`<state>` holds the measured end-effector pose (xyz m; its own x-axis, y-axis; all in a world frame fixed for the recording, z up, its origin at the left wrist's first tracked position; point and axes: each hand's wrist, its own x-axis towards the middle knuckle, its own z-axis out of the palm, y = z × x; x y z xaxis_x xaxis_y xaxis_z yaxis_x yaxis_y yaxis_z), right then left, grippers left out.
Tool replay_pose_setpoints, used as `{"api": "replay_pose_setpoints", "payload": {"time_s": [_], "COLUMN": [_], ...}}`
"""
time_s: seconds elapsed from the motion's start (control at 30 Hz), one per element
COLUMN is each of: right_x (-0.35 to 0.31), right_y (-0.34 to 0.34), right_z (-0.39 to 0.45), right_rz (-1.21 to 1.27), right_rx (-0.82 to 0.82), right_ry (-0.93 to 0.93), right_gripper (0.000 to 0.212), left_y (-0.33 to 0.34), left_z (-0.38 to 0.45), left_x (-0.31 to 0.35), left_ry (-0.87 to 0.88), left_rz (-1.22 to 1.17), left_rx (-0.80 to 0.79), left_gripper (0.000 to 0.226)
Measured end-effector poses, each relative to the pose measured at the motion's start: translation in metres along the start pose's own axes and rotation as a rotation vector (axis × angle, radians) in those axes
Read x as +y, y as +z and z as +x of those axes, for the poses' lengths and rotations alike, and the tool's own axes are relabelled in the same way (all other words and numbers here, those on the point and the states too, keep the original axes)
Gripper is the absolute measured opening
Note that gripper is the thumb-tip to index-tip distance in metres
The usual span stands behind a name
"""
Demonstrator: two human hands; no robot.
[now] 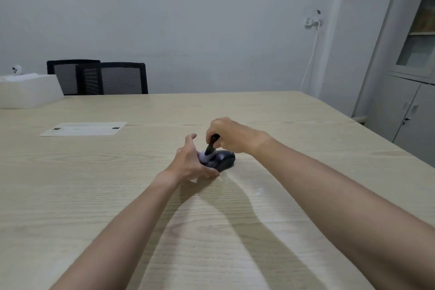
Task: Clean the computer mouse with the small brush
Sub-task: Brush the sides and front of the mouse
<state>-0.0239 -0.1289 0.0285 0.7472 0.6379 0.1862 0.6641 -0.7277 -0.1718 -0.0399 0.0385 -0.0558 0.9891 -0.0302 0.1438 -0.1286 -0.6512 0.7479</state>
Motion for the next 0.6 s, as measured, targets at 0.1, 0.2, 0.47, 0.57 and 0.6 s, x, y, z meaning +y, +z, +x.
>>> {"api": "replay_pose_setpoints", "payload": {"time_s": [0.1, 0.2, 0.47, 0.57, 0.6], "right_x": [0.006, 0.004, 0.000, 0.004, 0.006], "right_y": [-0.016, -0.019, 0.006, -0.021, -0.028], "right_z": [0.003, 0.009, -0.005, -0.004, -0.003], "right_rz": [0.050, 0.072, -0.044, 0.023, 0.032], "right_rx": [-0.070, 0.061, -0.015, -0.040, -0.005], "right_ry": [0.043, 0.044, -0.024, 0.015, 0.023], "right_gripper": [0.016, 0.014, 0.018, 0.017, 0.016], "left_y": [0.000, 0.000, 0.001, 0.001, 0.001], "left_z": [0.000, -0.002, -0.004, -0.004, -0.004], "left_x": [0.001, 0.003, 0.006, 0.006, 0.006], "left_ry": [0.005, -0.001, -0.008, 0.009, 0.009], "left_rz": [-0.006, -0.002, 0.007, 0.019, 0.018], "left_rx": [0.006, 0.009, 0.016, 0.018, 0.010], "left_gripper": [0.133, 0.133, 0.136, 0.130, 0.126]}}
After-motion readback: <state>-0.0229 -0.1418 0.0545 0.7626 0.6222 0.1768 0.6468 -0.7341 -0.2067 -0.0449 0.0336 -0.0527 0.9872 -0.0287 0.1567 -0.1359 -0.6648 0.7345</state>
